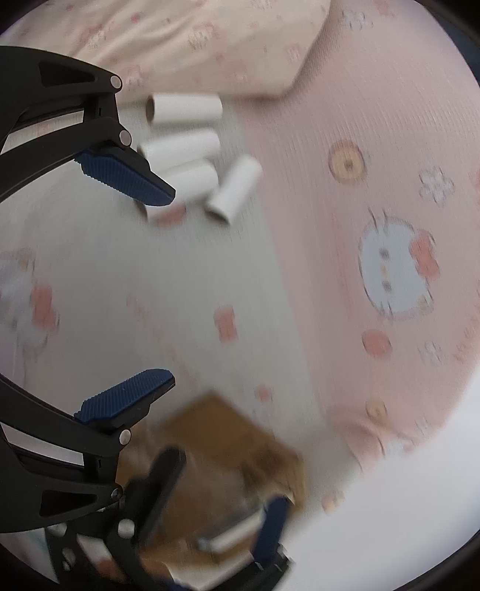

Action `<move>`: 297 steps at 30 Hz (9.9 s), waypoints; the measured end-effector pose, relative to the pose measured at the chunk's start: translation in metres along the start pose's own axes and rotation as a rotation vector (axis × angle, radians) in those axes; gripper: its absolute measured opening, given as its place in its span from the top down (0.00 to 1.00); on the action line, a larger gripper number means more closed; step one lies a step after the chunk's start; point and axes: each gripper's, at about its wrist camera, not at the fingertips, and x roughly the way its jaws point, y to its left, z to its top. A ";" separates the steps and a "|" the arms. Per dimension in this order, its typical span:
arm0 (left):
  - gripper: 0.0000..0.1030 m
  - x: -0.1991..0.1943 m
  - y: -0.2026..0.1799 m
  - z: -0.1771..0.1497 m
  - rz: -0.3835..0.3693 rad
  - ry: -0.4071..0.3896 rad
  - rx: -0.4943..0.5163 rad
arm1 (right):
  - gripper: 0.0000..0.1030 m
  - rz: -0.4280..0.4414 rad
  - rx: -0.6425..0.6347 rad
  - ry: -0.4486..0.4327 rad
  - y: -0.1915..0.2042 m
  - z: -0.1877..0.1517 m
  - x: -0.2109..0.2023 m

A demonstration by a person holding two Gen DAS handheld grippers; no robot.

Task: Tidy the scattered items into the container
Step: 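Move both tools toward the white cardboard tubes on the bed, then close the right gripper around a white tube while the left tool grasps another, then lift both held tubes and carry them toward the cardboard box, then lower the right tube into the box and open the right gripper while left lowers its tube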

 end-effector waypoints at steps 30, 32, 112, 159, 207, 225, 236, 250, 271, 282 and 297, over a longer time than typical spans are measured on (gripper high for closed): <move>0.62 0.068 0.123 -0.051 0.010 0.029 -0.471 | 0.10 0.183 0.010 -0.153 0.073 0.005 0.140; 0.62 0.070 0.131 -0.053 0.007 0.023 -0.507 | 0.10 0.206 0.051 -0.142 0.074 0.004 0.145; 0.54 0.101 0.153 -0.047 0.000 0.129 -0.627 | 0.60 0.628 -0.120 0.288 0.084 -0.004 0.216; 0.54 -0.025 -0.134 0.094 -0.317 -0.226 0.108 | 0.61 0.582 0.385 -0.142 -0.253 0.016 0.055; 0.53 0.043 -0.204 0.174 -0.542 0.138 0.296 | 0.61 0.636 0.288 0.627 -0.262 0.024 0.213; 0.53 0.046 -0.208 0.172 -0.570 0.150 0.329 | 0.60 0.551 0.117 0.703 -0.264 0.005 0.209; 0.54 0.047 -0.207 0.174 -0.561 0.157 0.327 | 0.68 0.512 -0.014 0.707 -0.260 -0.003 0.203; 0.56 0.052 -0.211 0.174 -0.559 0.171 0.320 | 0.68 0.587 0.130 0.693 -0.300 -0.002 0.179; 0.57 0.060 -0.249 0.162 -0.446 0.268 0.329 | 0.68 0.479 0.009 0.445 -0.361 -0.014 0.086; 0.57 0.087 -0.284 0.134 -0.384 0.369 0.410 | 0.79 0.391 -0.036 0.383 -0.377 0.003 0.141; 0.57 0.132 -0.296 0.129 -0.309 0.523 0.277 | 0.87 0.372 -0.031 0.337 -0.352 0.010 0.161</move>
